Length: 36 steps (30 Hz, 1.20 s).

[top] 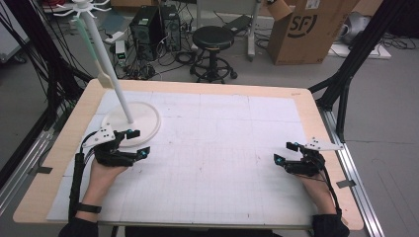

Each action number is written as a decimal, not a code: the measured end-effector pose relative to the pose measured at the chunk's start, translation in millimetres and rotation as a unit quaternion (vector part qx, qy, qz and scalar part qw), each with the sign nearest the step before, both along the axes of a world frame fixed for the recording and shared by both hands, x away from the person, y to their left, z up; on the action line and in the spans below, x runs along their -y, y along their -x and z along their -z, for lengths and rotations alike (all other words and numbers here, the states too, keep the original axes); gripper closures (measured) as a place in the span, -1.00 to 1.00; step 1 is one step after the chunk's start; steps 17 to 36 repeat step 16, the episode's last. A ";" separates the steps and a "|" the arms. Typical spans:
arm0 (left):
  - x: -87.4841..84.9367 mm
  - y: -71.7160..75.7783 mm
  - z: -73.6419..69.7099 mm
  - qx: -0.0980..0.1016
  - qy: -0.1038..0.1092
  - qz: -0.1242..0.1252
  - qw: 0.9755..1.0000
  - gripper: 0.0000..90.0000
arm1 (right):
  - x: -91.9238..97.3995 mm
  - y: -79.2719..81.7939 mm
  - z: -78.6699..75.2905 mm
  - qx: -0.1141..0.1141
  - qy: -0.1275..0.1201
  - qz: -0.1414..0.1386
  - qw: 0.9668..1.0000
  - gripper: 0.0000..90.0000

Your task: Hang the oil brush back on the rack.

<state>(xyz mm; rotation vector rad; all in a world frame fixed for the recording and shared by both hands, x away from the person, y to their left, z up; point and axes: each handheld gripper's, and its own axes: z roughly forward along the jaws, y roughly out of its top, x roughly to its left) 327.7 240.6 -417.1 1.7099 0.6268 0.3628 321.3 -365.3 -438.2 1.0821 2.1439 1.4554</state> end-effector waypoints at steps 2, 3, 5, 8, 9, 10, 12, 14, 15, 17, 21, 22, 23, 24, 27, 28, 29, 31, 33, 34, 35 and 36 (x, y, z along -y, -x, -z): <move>-0.1 -0.3 0.2 0.000 0.003 0.002 1.000 -0.54 | 0.7 0.2 0.1 0.001 -0.001 0.002 1.000 -0.60; 0.1 -0.3 0.4 0.000 0.002 0.002 1.000 -0.54 | 0.9 0.2 0.3 0.000 -0.001 0.002 1.000 -0.60; 1.0 -0.6 0.9 0.001 0.000 0.003 1.000 -0.54 | 0.9 0.1 0.5 0.000 0.000 0.001 1.000 -0.60; 1.8 -1.2 2.2 -0.002 -0.001 0.005 1.000 -0.54 | 0.8 0.2 0.5 0.000 0.000 0.001 1.000 -0.60; 1.9 -1.4 2.8 -0.002 -0.002 0.003 1.000 -0.54 | 0.8 0.2 0.4 0.001 0.000 0.001 1.000 -0.60; 1.7 -1.7 3.1 -0.003 -0.005 0.003 1.000 -0.54 | 0.7 0.4 0.3 0.001 -0.001 0.001 1.000 -0.60; 1.1 -2.1 3.7 -0.004 -0.005 0.003 1.000 -0.54 | 0.9 0.5 0.1 0.001 -0.001 0.001 1.000 -0.60; 0.8 -2.5 4.1 -0.005 -0.006 0.002 1.000 -0.54 | 1.1 0.3 0.3 0.000 -0.002 0.001 1.000 -0.60; 0.6 -2.6 4.2 -0.005 -0.006 0.002 1.000 -0.54 | 1.1 0.2 0.4 0.000 -0.001 0.000 1.000 -0.60; 0.4 -2.8 4.2 -0.005 -0.007 0.001 1.000 -0.54 | 1.1 0.1 0.6 0.000 -0.001 0.000 1.000 -0.60; 0.4 -2.8 4.2 -0.005 -0.007 0.001 1.000 -0.54 | 1.1 0.1 0.6 0.000 -0.001 0.000 1.000 -0.60; 0.4 -2.8 4.2 -0.005 -0.007 0.001 1.000 -0.54 | 1.1 0.1 0.6 0.000 -0.001 0.000 1.000 -0.60; 0.4 -2.8 4.2 -0.005 -0.007 0.001 1.000 -0.54 | 1.1 0.1 0.6 0.000 -0.001 0.000 1.000 -0.60; 0.4 -2.8 4.2 -0.005 -0.007 0.001 1.000 -0.54 | 1.1 0.1 0.6 0.000 -0.001 0.000 1.000 -0.60; 0.4 -2.8 4.2 -0.005 -0.007 0.001 1.000 -0.54 | 1.1 0.1 0.6 0.000 -0.001 0.000 1.000 -0.60; 0.4 -2.8 4.2 -0.005 -0.007 0.001 1.000 -0.54 | 1.1 0.1 0.6 0.000 -0.001 0.000 1.000 -0.60; 0.4 -2.8 4.2 -0.005 -0.007 0.001 1.000 -0.54 | 1.1 0.1 0.6 0.000 -0.001 0.000 1.000 -0.60; 0.4 -2.8 4.2 -0.005 -0.007 0.001 1.000 -0.54 | 1.1 0.1 0.6 0.000 -0.001 0.000 1.000 -0.60; 0.4 -2.8 4.2 -0.005 -0.007 0.001 1.000 -0.54 | 1.1 0.1 0.6 0.000 -0.001 0.000 1.000 -0.60; 0.4 -2.8 4.2 -0.005 -0.007 0.001 1.000 -0.54 | 1.1 0.1 0.6 0.000 -0.001 0.000 1.000 -0.60; 0.4 -2.8 4.2 -0.005 -0.007 0.001 1.000 -0.54 | 1.1 0.1 0.6 0.000 -0.001 0.000 1.000 -0.60; 0.4 -2.8 4.2 -0.005 -0.007 0.001 1.000 -0.54 | 1.1 0.1 0.6 0.000 -0.001 0.000 1.000 -0.60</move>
